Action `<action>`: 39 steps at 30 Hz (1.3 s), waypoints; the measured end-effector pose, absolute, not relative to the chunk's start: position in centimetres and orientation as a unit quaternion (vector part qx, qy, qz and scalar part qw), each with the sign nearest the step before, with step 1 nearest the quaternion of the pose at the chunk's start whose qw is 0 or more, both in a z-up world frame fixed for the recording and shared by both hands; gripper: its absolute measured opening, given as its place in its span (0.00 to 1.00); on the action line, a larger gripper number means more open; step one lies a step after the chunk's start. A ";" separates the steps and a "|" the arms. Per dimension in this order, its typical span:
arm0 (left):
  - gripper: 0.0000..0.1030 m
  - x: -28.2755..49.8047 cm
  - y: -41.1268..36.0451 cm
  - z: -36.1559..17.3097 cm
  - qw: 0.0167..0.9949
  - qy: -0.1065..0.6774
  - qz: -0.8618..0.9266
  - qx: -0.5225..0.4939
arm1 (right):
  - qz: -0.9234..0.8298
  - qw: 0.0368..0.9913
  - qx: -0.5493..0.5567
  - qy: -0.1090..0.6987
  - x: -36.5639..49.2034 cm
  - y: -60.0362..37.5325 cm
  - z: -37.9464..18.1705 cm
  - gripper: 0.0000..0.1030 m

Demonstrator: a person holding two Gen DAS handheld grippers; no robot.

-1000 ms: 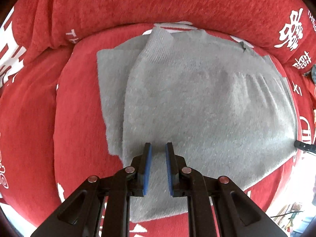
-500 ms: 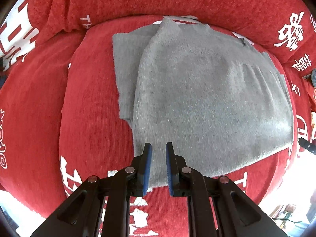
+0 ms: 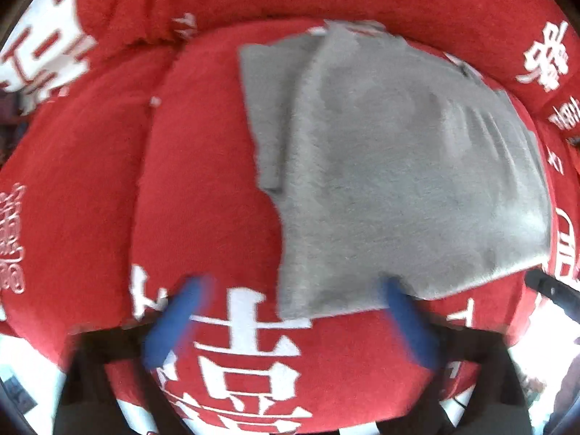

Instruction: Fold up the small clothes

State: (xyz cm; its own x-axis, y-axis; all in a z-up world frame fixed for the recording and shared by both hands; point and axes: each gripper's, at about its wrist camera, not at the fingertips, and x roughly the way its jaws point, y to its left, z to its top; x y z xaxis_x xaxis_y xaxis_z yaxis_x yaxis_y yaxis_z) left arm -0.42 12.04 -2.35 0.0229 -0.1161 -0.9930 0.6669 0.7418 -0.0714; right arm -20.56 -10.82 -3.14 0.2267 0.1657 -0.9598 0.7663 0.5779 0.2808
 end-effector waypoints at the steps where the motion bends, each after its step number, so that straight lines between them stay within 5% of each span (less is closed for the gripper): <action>1: 1.00 -0.4 12.0 -2.3 0.682 0.635 -0.292 0.217 | -0.217 0.674 0.402 0.581 -20.0 -10.4 -3.2 0.31; 11: 1.00 0.8 13.1 -2.9 0.680 0.646 -0.275 0.214 | -0.183 0.675 0.413 0.584 -17.5 -8.1 -3.6 0.50; 25: 1.00 2.7 14.2 -4.7 0.668 0.658 -0.266 0.223 | -0.157 0.646 0.503 0.553 -16.7 -6.5 -5.9 0.51; 39: 1.00 8.3 16.5 -6.0 0.649 0.691 -0.305 0.090 | -0.098 0.591 0.695 0.399 -16.4 -3.6 -11.8 0.57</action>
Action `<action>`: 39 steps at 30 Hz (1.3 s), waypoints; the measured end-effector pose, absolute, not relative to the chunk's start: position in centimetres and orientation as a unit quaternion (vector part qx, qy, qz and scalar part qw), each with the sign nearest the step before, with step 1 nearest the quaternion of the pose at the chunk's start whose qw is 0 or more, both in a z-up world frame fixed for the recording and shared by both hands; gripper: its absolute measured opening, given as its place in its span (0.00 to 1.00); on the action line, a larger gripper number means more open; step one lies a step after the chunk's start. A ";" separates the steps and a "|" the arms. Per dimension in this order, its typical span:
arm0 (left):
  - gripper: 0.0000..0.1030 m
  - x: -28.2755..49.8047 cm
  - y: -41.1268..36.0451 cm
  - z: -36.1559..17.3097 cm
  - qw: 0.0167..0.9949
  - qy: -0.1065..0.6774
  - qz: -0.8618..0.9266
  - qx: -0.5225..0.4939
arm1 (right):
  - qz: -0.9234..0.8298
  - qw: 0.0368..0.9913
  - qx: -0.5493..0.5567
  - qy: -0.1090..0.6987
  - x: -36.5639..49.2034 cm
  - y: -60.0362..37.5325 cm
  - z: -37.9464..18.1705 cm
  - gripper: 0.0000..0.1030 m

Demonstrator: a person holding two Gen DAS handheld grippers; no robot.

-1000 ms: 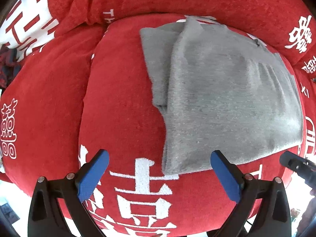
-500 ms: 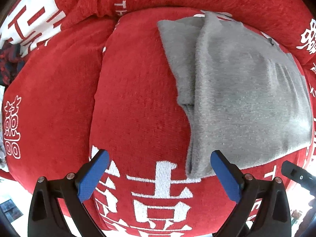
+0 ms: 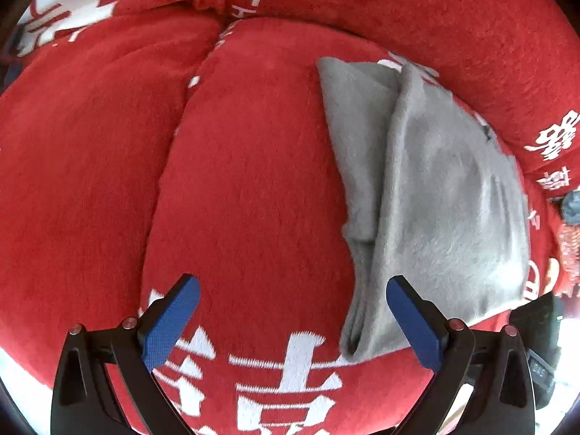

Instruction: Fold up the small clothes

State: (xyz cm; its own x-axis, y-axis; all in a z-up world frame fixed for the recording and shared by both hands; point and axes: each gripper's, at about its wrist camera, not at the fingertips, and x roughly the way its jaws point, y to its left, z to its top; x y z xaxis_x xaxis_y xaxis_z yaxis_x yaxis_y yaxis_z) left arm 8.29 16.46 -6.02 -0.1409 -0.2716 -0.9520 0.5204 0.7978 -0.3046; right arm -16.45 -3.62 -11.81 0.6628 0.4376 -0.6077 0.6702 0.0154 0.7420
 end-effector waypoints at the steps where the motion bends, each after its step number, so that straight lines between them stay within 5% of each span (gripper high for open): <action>1: 1.00 8.6 16.4 -6.2 0.643 0.694 -0.314 0.079 | -0.101 0.591 0.701 0.385 -16.3 -3.5 -11.9 0.57; 9: 1.00 9.5 14.5 -7.4 0.581 0.722 -0.373 -0.045 | -0.121 0.581 0.736 0.325 -14.3 -3.6 -12.3 0.57; 10: 1.00 9.5 14.1 -7.5 0.574 0.724 -0.378 -0.056 | -0.118 0.573 0.744 0.323 -14.2 -3.7 -12.5 0.50; 13: 1.00 9.8 12.6 -8.2 0.555 0.731 -0.390 -0.073 | -0.093 0.562 0.761 0.311 -13.8 -4.4 -12.5 0.08; 23: 1.00 11.2 7.8 -9.7 0.493 0.744 -0.431 -0.133 | -0.028 0.648 0.691 0.320 -12.1 -6.8 -6.6 0.08; 30: 0.99 9.8 2.4 -8.8 0.505 0.731 -0.456 -0.050 | -0.023 0.652 0.673 0.347 -11.7 -5.7 -7.1 0.08; 33: 0.70 9.1 0.6 -9.3 0.524 0.734 -0.432 0.005 | -0.023 0.647 0.671 0.362 -11.4 -5.1 -7.5 0.08; 35: 0.34 8.9 0.1 -9.1 0.543 0.724 -0.423 0.042 | -0.021 0.642 0.667 0.377 -11.2 -4.8 -7.7 0.08; 39: 0.25 8.9 0.0 -9.2 0.540 0.731 -0.415 0.038 | -0.024 0.634 0.658 0.406 -11.4 -4.9 -7.7 0.12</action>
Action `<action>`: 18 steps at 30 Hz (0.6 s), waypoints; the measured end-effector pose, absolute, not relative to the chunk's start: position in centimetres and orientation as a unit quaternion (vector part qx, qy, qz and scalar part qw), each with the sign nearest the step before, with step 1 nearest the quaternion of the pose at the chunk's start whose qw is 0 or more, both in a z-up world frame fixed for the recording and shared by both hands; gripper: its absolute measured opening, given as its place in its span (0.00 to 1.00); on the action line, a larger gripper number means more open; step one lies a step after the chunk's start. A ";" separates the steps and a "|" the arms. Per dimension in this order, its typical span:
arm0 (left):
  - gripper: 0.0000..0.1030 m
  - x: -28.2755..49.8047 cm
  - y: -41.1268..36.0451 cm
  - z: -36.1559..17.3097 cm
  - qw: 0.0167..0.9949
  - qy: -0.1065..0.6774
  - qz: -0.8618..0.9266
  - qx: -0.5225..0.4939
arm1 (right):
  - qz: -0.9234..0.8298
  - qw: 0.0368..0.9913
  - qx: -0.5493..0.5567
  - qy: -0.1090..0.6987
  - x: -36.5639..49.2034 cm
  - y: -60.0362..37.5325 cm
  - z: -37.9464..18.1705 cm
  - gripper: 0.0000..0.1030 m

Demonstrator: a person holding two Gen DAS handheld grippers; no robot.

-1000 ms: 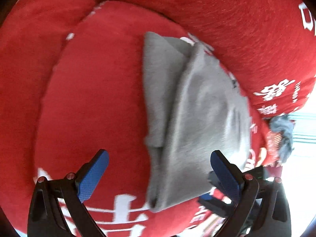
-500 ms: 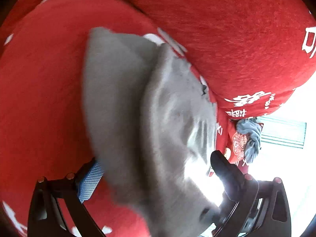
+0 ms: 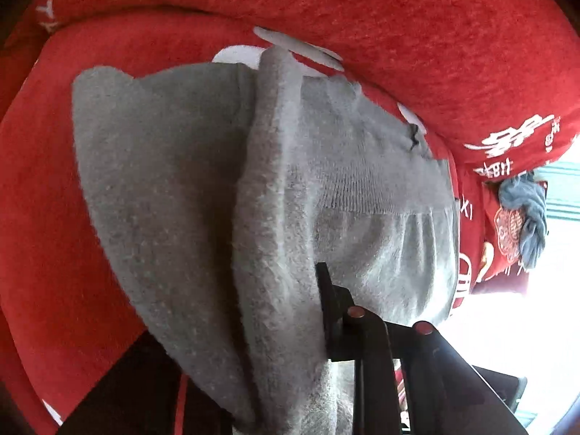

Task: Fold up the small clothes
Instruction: 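Grasp the folded sweater side edge with the left gripper and fold it over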

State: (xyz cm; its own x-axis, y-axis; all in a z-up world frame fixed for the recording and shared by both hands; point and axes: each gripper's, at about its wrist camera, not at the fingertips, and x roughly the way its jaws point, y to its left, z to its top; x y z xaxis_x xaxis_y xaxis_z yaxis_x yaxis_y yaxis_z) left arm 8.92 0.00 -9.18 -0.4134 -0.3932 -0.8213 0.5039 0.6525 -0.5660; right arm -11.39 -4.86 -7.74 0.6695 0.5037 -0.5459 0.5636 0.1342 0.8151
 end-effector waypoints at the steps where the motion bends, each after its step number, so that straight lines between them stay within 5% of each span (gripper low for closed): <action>1: 0.24 8.7 -0.2 -8.9 0.548 0.726 -0.413 0.040 | -0.024 0.630 0.657 0.415 -11.6 -5.0 -7.8 0.12; 4: 0.22 8.2 0.0 -7.8 0.571 0.707 -0.414 0.051 | -0.027 0.620 0.644 0.448 -12.7 -5.7 -7.4 0.17; 8: 0.21 7.4 -0.5 -5.4 0.589 0.686 -0.425 0.047 | -0.035 0.631 0.612 0.476 -15.5 -7.7 -6.3 0.35; 18: 0.20 4.2 -5.2 1.2 0.607 0.663 -0.436 0.043 | -0.105 0.636 0.614 0.455 -22.3 -16.0 -5.0 0.35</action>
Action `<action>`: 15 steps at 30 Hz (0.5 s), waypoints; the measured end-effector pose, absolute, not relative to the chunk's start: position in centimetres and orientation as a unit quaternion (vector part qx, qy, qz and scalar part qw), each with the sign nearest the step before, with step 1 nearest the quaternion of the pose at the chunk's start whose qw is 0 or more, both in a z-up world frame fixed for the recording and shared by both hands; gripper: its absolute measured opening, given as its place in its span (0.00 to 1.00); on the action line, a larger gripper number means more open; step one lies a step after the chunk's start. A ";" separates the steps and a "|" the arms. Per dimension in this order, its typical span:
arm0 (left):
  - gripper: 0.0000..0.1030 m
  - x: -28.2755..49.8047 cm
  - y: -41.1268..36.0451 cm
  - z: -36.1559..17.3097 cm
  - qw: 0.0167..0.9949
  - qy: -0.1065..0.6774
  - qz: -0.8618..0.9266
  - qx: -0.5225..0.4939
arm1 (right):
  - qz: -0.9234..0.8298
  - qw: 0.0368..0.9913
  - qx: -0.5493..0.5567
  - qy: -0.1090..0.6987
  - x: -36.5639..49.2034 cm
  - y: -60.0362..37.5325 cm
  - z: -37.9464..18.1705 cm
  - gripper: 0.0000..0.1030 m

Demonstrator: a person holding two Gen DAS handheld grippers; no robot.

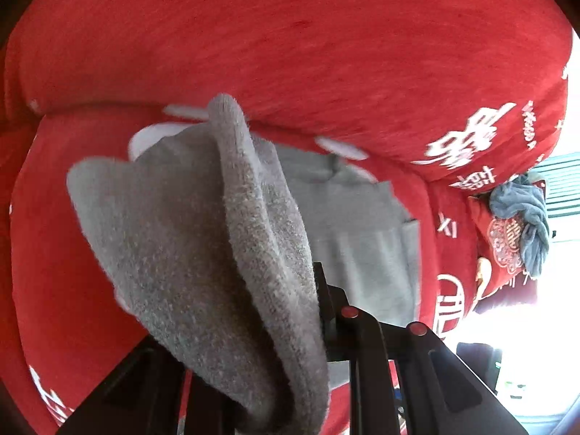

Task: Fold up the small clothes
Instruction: 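Grasp the folded sweater side edge with the left gripper and fold it over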

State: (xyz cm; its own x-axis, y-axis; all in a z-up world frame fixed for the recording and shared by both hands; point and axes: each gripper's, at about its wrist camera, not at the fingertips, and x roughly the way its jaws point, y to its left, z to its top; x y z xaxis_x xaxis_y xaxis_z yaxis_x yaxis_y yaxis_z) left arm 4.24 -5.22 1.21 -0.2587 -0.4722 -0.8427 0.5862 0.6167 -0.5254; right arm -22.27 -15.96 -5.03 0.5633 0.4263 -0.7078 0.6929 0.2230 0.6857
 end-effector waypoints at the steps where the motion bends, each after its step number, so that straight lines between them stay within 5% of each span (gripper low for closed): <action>1: 0.20 3.4 -6.3 1.9 0.608 0.658 -0.441 0.044 | -0.111 0.638 0.617 0.448 -22.8 -17.0 -4.9 0.35; 8: 0.19 -4.2 -15.1 4.4 0.597 0.635 -0.480 0.101 | -0.125 0.647 0.629 0.412 -25.3 -22.0 -5.0 0.35; 15: 0.19 -11.7 -22.3 0.6 0.585 0.628 -0.473 0.198 | -0.132 0.638 0.657 0.379 -27.6 -24.2 -6.8 0.35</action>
